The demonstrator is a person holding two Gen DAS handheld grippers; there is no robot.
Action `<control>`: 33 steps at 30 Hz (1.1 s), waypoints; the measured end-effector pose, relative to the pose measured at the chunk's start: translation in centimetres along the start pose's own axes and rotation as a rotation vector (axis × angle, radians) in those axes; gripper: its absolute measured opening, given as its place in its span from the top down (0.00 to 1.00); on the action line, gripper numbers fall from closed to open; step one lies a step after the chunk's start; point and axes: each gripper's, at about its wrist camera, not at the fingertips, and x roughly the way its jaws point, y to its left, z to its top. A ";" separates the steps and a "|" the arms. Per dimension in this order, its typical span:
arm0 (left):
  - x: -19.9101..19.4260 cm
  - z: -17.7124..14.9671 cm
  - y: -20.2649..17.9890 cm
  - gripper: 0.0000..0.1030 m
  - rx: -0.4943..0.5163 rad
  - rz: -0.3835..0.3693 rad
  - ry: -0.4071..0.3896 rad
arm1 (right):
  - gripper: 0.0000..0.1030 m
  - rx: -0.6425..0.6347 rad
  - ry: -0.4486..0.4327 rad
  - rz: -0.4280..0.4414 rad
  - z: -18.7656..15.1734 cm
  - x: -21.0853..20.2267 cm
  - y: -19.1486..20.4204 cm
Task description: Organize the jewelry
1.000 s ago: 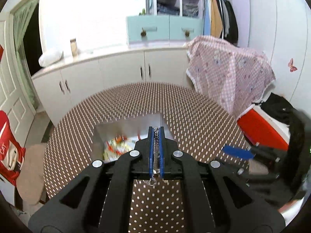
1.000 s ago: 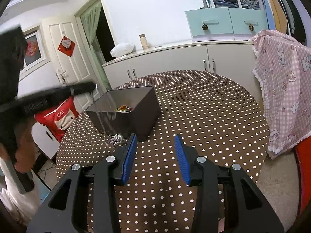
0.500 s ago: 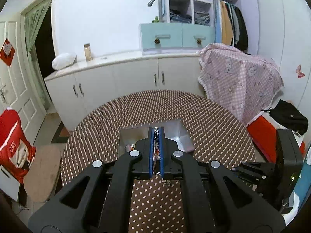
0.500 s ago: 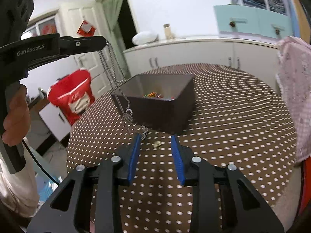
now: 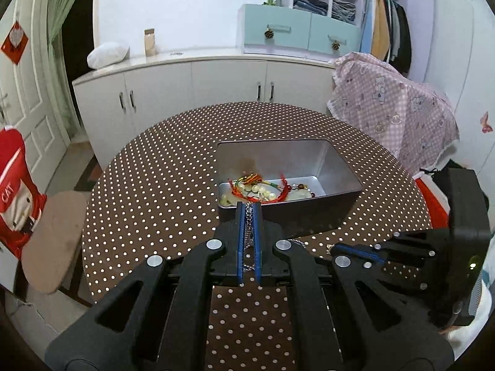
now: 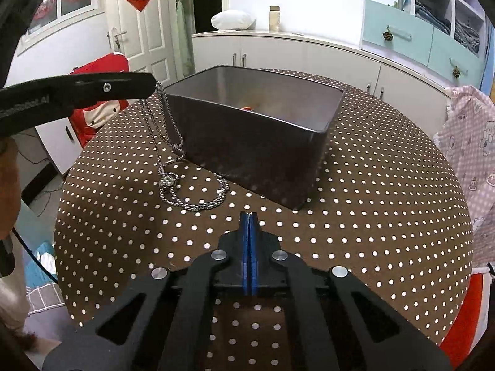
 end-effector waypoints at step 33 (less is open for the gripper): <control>-2.1 1.2 0.1 0.95 0.009 -0.038 -0.072 | 0.89 -0.068 0.032 -0.034 0.8 0.9 0.6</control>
